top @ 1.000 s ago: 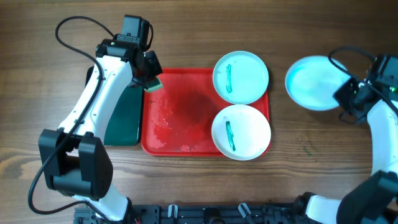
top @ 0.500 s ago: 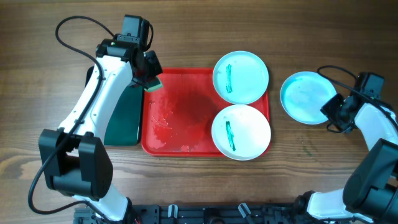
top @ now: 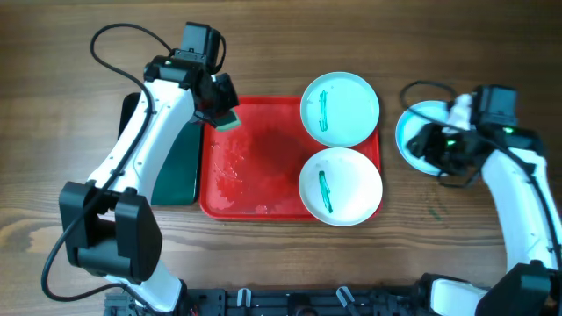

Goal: Clean dirty plates on tray and stack at the side
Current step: 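Grasp the bottom-right plate rim with the right gripper and lift it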

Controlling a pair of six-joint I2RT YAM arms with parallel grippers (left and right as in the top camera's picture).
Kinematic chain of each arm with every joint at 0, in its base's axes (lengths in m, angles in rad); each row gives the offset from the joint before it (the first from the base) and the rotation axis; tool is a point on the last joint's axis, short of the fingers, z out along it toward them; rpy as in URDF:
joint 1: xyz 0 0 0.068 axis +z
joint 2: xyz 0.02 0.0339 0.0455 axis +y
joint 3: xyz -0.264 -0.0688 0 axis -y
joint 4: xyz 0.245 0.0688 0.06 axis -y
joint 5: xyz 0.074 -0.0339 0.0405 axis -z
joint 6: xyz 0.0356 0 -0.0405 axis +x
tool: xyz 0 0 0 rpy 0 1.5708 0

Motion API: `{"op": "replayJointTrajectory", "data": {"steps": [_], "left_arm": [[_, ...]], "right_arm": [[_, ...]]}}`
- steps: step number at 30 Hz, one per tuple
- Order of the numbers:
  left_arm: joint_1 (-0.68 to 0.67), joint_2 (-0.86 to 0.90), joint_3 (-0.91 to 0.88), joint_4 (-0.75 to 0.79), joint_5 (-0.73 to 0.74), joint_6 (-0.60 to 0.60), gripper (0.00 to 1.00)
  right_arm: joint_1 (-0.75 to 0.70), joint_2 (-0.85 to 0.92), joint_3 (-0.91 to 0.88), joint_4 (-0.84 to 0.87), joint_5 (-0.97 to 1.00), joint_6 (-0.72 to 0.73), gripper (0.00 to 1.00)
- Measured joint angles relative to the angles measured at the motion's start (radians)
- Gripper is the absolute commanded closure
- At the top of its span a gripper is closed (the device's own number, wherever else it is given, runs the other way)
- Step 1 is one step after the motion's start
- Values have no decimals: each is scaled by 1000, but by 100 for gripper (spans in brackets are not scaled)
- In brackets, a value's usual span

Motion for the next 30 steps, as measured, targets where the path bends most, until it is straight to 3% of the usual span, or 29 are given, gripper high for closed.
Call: {"op": "replayJointTrajectory", "data": {"steps": [7, 17, 23, 30], "left_arm": [[-8, 0, 0, 0, 10, 18, 96], [-8, 0, 0, 0, 10, 21, 96], [-8, 0, 0, 0, 10, 21, 96], [-8, 0, 0, 0, 10, 21, 96]], "right_arm": [[193, 34, -70, 6, 61, -20, 59], [270, 126, -152, 111, 118, -23, 71], [270, 142, -171, 146, 127, -21, 96], [301, 145, -174, 110, 122, -26, 96]]}}
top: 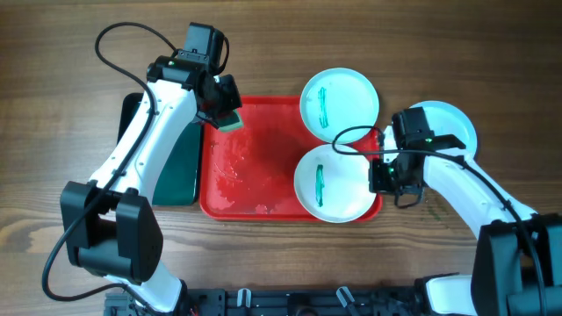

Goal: Clean dirty plates on tray and stack at the side
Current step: 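Grasp the bottom-right plate rim with the right gripper and lift it, then scrub the held plate with the sponge in the left gripper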

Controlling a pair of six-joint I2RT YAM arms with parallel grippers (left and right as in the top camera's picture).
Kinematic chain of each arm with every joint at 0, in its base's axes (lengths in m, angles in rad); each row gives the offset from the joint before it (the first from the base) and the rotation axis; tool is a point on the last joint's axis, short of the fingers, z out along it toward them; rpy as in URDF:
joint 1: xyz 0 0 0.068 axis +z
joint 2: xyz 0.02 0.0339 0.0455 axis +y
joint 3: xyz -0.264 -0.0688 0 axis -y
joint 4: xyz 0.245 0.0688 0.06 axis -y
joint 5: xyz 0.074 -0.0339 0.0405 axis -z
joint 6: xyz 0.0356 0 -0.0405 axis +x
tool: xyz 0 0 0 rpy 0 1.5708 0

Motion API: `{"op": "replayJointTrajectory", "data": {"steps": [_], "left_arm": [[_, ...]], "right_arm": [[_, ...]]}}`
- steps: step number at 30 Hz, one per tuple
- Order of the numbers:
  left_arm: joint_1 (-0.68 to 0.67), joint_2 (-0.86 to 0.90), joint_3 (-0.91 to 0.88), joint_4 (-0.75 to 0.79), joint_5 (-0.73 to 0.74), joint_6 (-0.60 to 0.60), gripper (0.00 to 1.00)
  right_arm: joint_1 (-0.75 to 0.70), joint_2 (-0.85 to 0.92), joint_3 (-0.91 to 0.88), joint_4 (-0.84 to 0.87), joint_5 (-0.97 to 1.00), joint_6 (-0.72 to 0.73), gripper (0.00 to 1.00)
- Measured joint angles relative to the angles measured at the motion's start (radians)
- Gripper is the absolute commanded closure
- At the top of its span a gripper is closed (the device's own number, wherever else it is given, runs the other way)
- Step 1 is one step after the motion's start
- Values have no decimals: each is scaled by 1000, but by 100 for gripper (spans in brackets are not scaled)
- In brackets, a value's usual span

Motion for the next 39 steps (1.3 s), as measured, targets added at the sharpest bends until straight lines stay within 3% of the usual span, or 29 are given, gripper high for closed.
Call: {"op": "replayJointTrajectory", "data": {"steps": [6, 13, 25, 39], "left_arm": [[0, 0, 0, 0, 0, 0, 96], [0, 0, 0, 0, 0, 0, 96], [0, 0, 0, -2, 0, 0, 96], [-103, 99, -61, -6, -20, 82, 96]], "right_arm": [[143, 0, 49, -47, -1, 56, 96], [339, 0, 105, 163, 13, 269, 96], [387, 233, 159, 419, 39, 503, 96], [387, 259, 170, 474, 21, 525, 96]]}}
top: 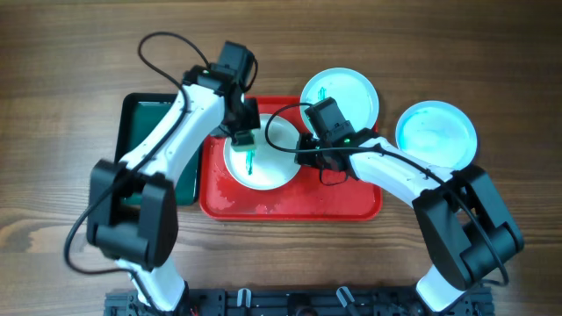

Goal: Clean dirty plates on tray and stack at the side
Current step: 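Scrub the held plate with the sponge in the left gripper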

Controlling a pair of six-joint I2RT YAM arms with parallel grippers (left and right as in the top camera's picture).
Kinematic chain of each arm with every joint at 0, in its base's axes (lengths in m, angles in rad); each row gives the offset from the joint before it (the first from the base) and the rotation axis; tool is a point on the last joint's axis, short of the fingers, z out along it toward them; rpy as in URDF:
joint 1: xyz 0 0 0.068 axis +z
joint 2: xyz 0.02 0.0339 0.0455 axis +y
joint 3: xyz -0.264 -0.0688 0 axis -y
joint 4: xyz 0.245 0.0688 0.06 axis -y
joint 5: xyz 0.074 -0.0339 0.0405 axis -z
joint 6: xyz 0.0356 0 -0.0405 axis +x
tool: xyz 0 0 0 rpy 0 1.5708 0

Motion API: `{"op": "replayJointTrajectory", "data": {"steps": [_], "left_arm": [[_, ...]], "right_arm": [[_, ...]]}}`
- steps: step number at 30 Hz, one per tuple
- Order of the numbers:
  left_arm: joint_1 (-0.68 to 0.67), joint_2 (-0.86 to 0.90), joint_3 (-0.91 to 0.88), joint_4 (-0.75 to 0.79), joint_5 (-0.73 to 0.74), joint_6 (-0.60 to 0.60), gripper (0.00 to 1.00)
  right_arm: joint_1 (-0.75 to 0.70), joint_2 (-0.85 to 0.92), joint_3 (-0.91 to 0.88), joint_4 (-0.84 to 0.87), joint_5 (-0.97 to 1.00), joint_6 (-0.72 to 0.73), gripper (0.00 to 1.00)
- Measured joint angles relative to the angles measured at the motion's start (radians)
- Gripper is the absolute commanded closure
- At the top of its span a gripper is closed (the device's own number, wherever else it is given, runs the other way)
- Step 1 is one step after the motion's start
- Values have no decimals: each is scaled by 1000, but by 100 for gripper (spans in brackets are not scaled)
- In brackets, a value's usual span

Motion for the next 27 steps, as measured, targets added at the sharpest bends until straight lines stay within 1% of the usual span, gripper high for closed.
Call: {"op": "replayJointTrajectory", "data": {"steps": [7, 13, 15, 17, 21, 24, 27], "left_arm": [[0, 108, -25, 43, -18, 95, 96], [-7, 146, -15, 47, 1, 165, 96], [-7, 149, -13, 53, 50, 208, 96], [-12, 156, -11, 67, 175, 281, 96], [-38, 175, -11, 48, 342, 378, 96], [-44, 180, -11, 29, 359, 399, 96], [-44, 180, -9, 20, 304, 344, 96]], "right_arm": [[0, 2, 0, 4, -3, 0, 96], [0, 3, 0, 7, -6, -2, 96], [0, 3, 0, 7, -6, -4, 96], [0, 3, 0, 7, -6, -4, 96], [0, 3, 0, 7, -6, -8, 96], [-1, 4, 0, 6, -6, -16, 96], [1, 6, 0, 10, -19, -19, 95]]}}
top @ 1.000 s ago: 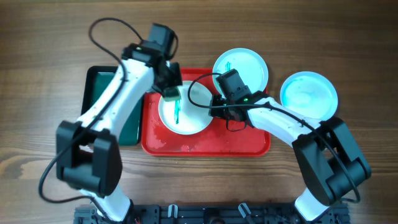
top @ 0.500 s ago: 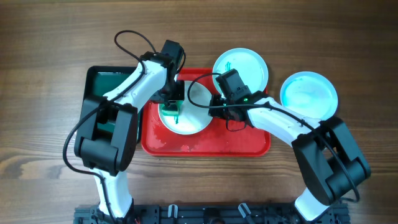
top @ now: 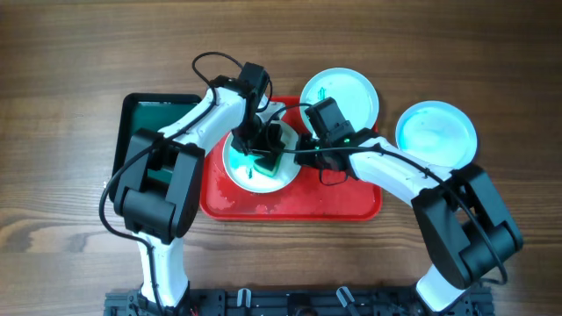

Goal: Clean dirty plates on tray and stack at the side
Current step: 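Scrub the held plate with the sponge in the left gripper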

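A white plate point(top: 239, 165) with a green smear lies in the left middle of the red tray point(top: 338, 204). My left gripper point(top: 264, 146) is shut on a green sponge point(top: 271, 158), which is pressed onto the middle of that plate. At the plate's right rim, my right gripper point(top: 301, 149) is shut on the edge. A second white plate point(top: 341, 95) with a green streak sits at the tray's back right corner. A wiped, cyan-tinted plate point(top: 436, 130) rests on the table to the right of the tray.
A dark green tray point(top: 143, 132) lies on the table left of the red tray, partly under my left arm. The red tray's floor shows wet smears. Cables loop above both wrists.
My left gripper and the sponge have moved from the plate's back left part to its middle, closer to my right gripper. The plate and my right arm have stayed put.
At first my right gripper was at the cyan plate on the table, and my left held the sponge over the tray's back left corner. Then my right gripper was at the near dirty plate's rim. Later that plate lay left of middle with the sponge on it, as now.
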Controlling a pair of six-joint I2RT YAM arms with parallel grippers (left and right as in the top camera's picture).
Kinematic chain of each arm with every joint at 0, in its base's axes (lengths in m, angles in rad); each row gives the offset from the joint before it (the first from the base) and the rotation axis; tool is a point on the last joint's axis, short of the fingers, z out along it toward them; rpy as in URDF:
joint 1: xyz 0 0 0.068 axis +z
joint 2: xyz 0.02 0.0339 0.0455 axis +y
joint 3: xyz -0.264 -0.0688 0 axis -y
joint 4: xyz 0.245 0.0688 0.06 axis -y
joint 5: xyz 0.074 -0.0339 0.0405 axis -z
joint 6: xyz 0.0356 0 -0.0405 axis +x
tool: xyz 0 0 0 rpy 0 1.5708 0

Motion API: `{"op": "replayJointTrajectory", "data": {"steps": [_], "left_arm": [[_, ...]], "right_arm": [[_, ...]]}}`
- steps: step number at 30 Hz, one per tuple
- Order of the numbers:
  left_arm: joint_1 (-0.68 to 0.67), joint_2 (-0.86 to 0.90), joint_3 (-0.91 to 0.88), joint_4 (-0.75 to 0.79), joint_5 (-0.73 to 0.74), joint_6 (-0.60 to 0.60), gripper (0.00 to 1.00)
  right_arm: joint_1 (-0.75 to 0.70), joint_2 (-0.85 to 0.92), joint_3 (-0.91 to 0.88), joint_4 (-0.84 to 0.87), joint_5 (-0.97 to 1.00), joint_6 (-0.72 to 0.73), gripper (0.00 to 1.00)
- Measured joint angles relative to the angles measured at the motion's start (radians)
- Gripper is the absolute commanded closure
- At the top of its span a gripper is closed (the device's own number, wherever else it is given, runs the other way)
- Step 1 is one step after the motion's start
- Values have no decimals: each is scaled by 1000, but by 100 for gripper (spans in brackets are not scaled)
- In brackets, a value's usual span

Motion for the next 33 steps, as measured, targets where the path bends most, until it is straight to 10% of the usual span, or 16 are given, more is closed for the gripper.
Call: {"op": "replayJointTrajectory", "data": {"steps": [15, 27, 33], "left_arm": [[-41, -10, 14, -112, -580, -407, 96], [-87, -6, 7, -165, -165, -19, 96], [-91, -11, 0, -2, -124, -43, 96]], "right_arm": [[9, 3, 2, 12, -29, 0, 96], [2, 3, 2, 1, -28, -11, 96], [-20, 3, 2, 1, 23, -11, 96]]}}
